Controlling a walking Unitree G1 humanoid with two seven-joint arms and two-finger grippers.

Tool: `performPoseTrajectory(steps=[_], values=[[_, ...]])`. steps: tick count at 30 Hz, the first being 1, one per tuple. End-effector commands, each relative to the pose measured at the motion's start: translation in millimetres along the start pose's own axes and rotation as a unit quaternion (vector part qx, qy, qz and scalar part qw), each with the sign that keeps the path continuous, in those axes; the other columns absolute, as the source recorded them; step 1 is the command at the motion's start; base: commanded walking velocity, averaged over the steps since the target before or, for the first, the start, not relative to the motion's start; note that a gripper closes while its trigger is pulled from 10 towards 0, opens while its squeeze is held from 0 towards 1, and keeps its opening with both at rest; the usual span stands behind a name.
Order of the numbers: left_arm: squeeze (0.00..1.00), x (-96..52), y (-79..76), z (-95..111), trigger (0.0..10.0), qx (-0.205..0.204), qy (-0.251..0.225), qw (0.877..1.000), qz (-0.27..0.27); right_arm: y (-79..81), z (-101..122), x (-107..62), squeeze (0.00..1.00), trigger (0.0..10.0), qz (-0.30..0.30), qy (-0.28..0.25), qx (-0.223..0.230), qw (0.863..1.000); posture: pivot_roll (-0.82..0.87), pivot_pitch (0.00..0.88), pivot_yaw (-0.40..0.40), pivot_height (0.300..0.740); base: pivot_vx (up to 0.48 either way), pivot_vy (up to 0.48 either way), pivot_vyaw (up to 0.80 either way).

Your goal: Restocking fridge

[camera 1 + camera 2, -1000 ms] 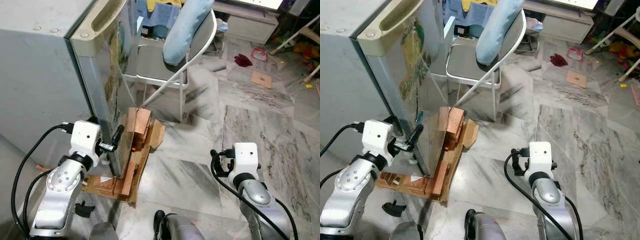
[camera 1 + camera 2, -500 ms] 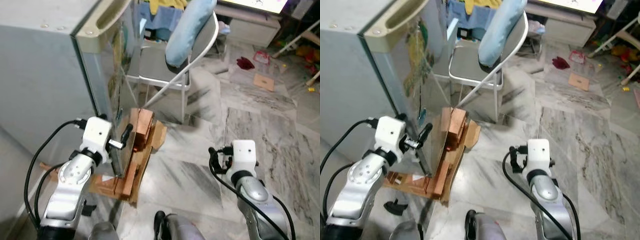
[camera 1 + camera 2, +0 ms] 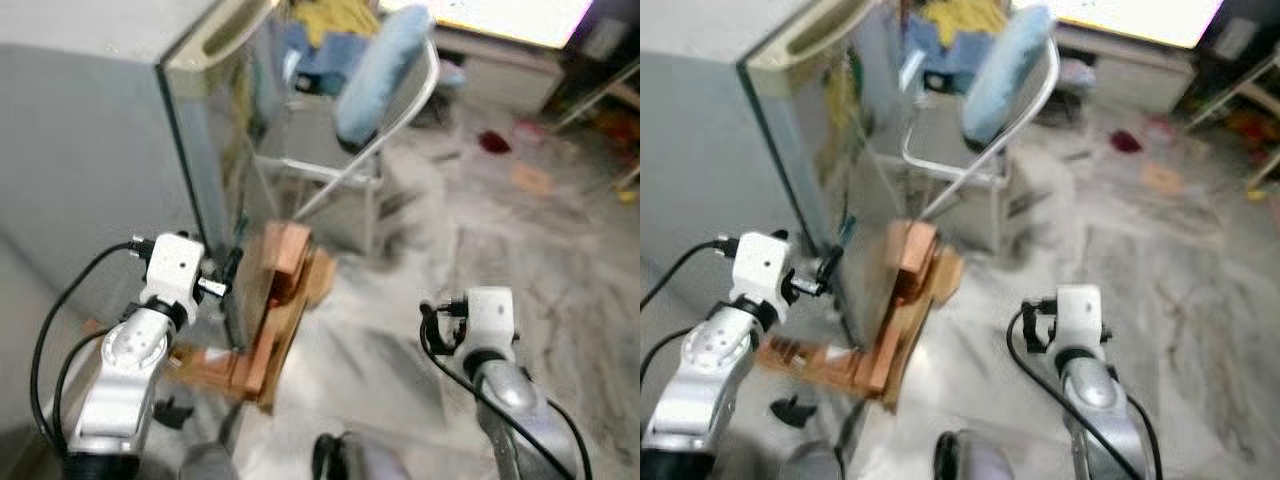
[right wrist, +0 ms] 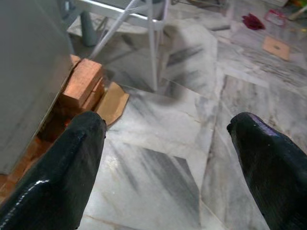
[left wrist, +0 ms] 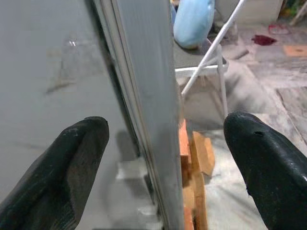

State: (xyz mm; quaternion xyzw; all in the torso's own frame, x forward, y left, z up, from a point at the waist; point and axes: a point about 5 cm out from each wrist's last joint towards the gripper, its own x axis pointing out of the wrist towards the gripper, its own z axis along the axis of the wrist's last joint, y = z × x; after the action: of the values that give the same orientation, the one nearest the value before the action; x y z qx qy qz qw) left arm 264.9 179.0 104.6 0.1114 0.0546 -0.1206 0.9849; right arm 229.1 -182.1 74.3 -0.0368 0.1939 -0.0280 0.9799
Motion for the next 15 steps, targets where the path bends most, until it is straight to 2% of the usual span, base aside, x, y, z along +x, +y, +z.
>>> performPoseTrajectory(steps=[1,5,15], values=[[0.00,3.9,-1.6,9.0,10.0,0.005,-0.018,1.000,-0.004,0.0,-0.4,-0.2,0.00,10.0,0.001,0.003,0.001,1.000,0.06,0.126,-0.113,0.740,0.000,0.000,0.00],[0.00,9.5,-8.7,16.9,10.0,0.000,-0.035,0.999,-0.023,0.5,2.0,1.9,0.00,10.0,0.001,0.000,0.002,1.000,0.05,0.124,-0.111,0.740,0.000,0.000,0.00],[0.00,21.1,-17.1,20.1,10.0,0.002,-0.044,0.999,-0.029,0.9,1.0,1.8,0.00,10.0,-0.003,0.000,0.004,1.000,0.04,0.122,-0.106,0.740,0.000,0.000,0.00]])
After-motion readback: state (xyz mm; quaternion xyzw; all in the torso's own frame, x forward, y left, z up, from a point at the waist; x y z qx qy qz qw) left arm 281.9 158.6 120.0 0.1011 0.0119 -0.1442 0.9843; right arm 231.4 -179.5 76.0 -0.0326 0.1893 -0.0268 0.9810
